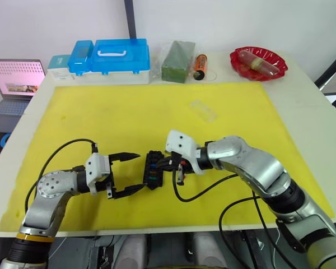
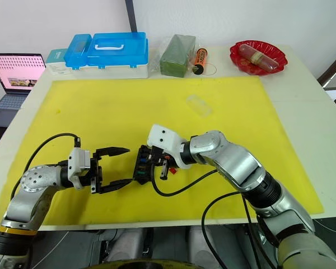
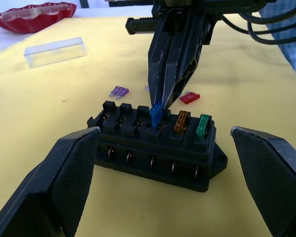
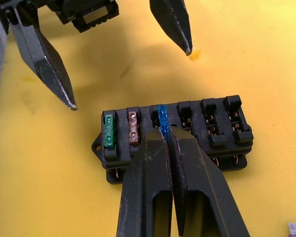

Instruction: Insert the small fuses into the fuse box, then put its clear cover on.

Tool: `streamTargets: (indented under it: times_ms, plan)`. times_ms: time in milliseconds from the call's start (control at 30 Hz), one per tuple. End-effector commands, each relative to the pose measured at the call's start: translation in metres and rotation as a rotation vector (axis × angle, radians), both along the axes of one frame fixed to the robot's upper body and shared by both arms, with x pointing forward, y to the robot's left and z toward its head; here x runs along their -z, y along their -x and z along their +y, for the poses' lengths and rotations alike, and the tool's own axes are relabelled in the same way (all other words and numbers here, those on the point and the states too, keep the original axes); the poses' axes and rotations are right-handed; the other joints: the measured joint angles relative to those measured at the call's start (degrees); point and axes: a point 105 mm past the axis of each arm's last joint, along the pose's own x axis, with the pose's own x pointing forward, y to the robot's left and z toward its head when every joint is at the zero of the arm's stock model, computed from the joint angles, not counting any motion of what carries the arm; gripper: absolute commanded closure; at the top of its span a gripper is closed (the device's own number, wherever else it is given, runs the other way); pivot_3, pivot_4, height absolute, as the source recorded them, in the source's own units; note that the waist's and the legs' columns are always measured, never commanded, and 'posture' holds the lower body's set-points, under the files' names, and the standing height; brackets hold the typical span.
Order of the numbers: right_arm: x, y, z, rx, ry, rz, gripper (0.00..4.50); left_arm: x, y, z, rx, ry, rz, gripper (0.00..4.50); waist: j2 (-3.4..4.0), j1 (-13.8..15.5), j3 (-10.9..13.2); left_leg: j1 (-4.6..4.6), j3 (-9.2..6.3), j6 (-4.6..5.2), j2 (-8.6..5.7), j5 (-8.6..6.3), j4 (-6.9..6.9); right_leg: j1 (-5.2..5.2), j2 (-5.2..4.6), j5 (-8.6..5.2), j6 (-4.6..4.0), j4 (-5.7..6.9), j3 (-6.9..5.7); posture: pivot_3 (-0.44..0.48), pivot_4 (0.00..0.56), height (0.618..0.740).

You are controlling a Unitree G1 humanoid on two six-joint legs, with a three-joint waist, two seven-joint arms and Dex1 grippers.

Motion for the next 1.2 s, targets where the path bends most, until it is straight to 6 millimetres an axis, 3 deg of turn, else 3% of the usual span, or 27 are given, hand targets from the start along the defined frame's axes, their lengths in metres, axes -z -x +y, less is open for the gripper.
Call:
streamTargets:
  times_ms: [33, 1167, 1200]
  plan:
    - [-0.0019, 0.0007, -0.0002, -0.026, 0.012, -0.019, 4.5, -0.0076, 0.0018, -0.0026, 0.013, -0.009, -0.03, 0.05, 0.0, 0.0, 0.0, 0.0, 0.0, 0.0, 0.0, 0.0, 0.0, 0.0, 0.0, 0.0, 0.0, 0.0, 0.0, 0.0, 0.15, 0.74]
    - [0.0004, 0.0014, 0.0015, -0.105, 0.061, -0.079, 4.5, -0.0032, 0.0023, -0.0042, -0.014, -0.01, -0.036, 0.05, 0.0, 0.0, 0.0, 0.01, 0.0, 0.0, -0.01, 0.0, 0.01, 0.01, 0.0, 0.0, 0.0, 0.01, 0.0, 0.0, 0.15, 0.74]
    - [0.0003, 0.0012, 0.0016, -0.105, 0.059, -0.079, 4.26, -0.0027, 0.0026, -0.0038, -0.015, -0.01, -0.035, 0.01, 0.0, 0.0, 0.0, 0.01, 0.0, 0.0, -0.01, 0.0, 0.01, 0.01, 0.0, 0.0, 0.0, 0.01, 0.0, 0.0, 0.15, 0.74]
